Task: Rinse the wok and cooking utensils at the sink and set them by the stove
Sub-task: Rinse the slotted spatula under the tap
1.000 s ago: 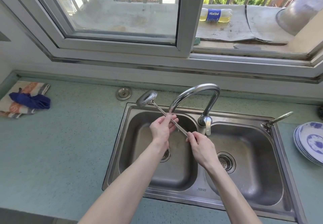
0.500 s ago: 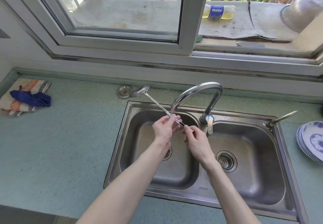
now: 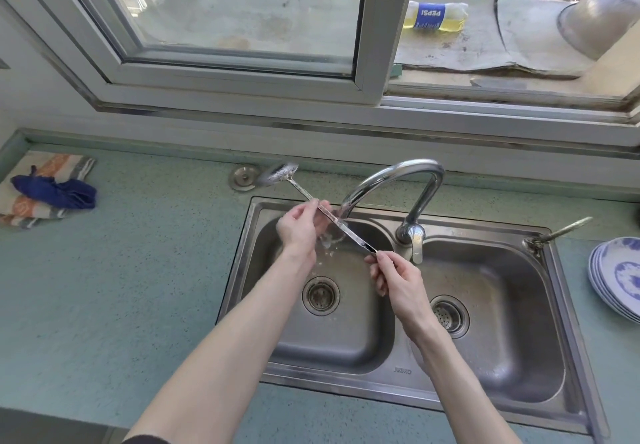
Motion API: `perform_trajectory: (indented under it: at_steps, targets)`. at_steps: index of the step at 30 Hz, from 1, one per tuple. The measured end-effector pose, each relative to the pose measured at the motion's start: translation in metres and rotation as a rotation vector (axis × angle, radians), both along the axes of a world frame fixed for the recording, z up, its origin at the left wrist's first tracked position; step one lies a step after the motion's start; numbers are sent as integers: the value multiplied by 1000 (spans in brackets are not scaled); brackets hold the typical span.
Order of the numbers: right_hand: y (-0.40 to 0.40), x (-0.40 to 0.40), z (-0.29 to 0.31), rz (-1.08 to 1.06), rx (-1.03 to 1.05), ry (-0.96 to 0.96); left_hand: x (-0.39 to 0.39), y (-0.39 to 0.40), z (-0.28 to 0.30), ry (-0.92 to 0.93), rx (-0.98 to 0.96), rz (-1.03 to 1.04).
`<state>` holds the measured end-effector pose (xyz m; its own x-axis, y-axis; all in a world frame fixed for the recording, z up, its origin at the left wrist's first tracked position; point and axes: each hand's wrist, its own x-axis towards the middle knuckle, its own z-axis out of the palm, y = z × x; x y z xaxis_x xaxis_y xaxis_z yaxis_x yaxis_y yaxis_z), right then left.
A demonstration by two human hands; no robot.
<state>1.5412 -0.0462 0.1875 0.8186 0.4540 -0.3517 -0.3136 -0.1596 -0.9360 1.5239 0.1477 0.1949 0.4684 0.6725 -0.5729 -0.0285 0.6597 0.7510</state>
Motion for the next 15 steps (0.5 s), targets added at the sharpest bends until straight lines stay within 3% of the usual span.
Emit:
perform_trajectory:
  at_steps: [11,15]
  targets:
    - [38,11,1,48,63,42,-10,-9,4,-27,5,-25]
    - [49,16,-4,88,96,59,-17,-24,2,5,64,-148]
